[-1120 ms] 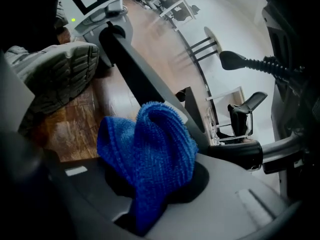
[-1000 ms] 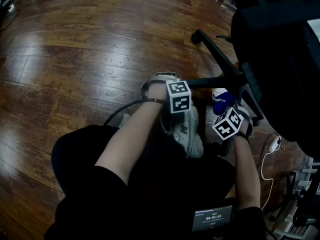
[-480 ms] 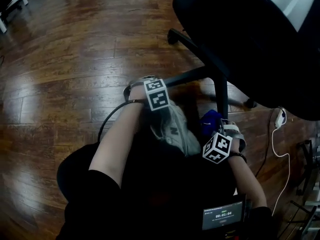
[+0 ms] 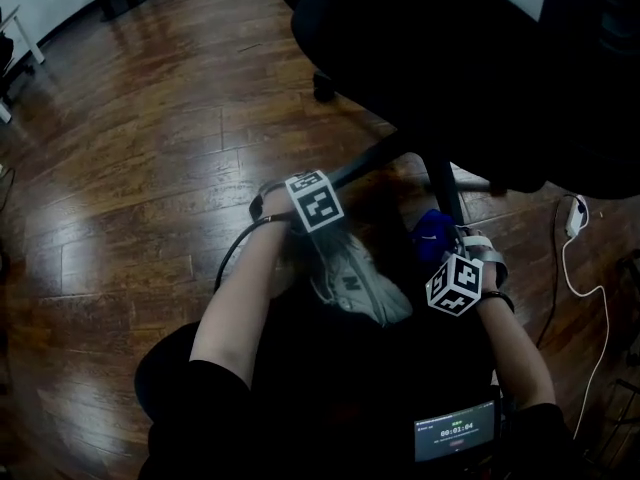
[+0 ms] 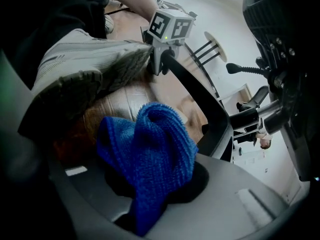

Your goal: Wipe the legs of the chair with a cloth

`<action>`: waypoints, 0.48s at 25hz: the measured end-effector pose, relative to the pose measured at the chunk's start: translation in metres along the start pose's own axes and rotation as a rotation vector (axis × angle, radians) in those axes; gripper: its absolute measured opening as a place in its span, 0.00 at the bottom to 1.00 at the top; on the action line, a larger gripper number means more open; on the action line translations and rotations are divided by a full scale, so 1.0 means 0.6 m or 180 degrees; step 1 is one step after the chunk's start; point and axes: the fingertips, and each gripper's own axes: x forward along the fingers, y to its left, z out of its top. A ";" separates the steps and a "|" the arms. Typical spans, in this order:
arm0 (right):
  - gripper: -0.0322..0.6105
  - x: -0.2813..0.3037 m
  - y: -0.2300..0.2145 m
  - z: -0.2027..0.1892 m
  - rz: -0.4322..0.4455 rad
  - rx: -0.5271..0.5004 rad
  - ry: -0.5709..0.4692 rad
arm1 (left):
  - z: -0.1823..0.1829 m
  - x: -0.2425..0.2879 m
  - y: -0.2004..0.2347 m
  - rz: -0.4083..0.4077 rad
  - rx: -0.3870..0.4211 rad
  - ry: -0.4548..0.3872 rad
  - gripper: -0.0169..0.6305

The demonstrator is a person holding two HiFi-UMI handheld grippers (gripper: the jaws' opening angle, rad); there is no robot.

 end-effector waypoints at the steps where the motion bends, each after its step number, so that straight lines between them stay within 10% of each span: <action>1: 0.18 0.007 -0.010 -0.009 -0.0028 0.0006 0.0021 | 0.003 -0.001 -0.005 -0.0076 0.0000 0.0023 0.22; 7: 0.18 0.051 -0.078 -0.070 -0.0069 0.0243 0.0143 | 0.012 -0.009 -0.051 -0.0591 -0.0556 0.0185 0.25; 12: 0.18 0.087 -0.103 -0.134 -0.0064 0.0402 0.0396 | 0.060 0.014 -0.083 -0.0899 -0.0066 0.0239 0.42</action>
